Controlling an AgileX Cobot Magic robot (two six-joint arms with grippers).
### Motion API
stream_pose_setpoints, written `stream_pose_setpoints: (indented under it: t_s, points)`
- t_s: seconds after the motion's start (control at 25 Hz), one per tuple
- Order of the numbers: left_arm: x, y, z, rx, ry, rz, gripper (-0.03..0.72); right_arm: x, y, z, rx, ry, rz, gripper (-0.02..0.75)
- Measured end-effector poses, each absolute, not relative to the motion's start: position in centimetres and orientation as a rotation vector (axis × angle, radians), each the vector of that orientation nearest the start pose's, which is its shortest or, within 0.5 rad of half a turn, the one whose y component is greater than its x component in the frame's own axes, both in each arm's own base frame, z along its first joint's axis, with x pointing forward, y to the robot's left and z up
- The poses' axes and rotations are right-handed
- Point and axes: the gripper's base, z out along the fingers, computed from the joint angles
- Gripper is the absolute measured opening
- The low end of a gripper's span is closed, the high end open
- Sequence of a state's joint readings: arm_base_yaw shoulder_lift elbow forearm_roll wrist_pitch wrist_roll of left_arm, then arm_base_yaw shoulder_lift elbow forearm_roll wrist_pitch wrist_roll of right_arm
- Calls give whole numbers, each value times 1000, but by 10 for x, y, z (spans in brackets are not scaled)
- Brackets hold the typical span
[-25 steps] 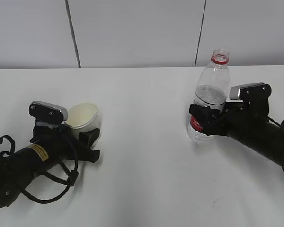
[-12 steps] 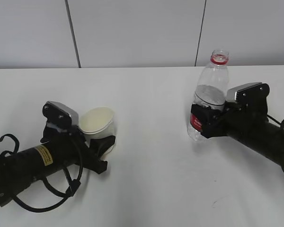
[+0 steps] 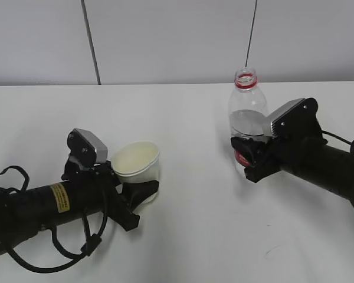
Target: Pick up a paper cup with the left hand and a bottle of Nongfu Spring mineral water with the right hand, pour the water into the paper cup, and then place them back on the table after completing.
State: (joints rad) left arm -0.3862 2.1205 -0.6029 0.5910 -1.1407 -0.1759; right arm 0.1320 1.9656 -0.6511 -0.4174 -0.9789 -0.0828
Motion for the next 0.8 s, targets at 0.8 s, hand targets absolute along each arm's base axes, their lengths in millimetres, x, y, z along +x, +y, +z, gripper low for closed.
stream_pose_setpoints:
  t_s: [0.8]
  points:
    - [276,-193,81,878,1670,-772,348,349,91,134,-1012,1549,-131,410]
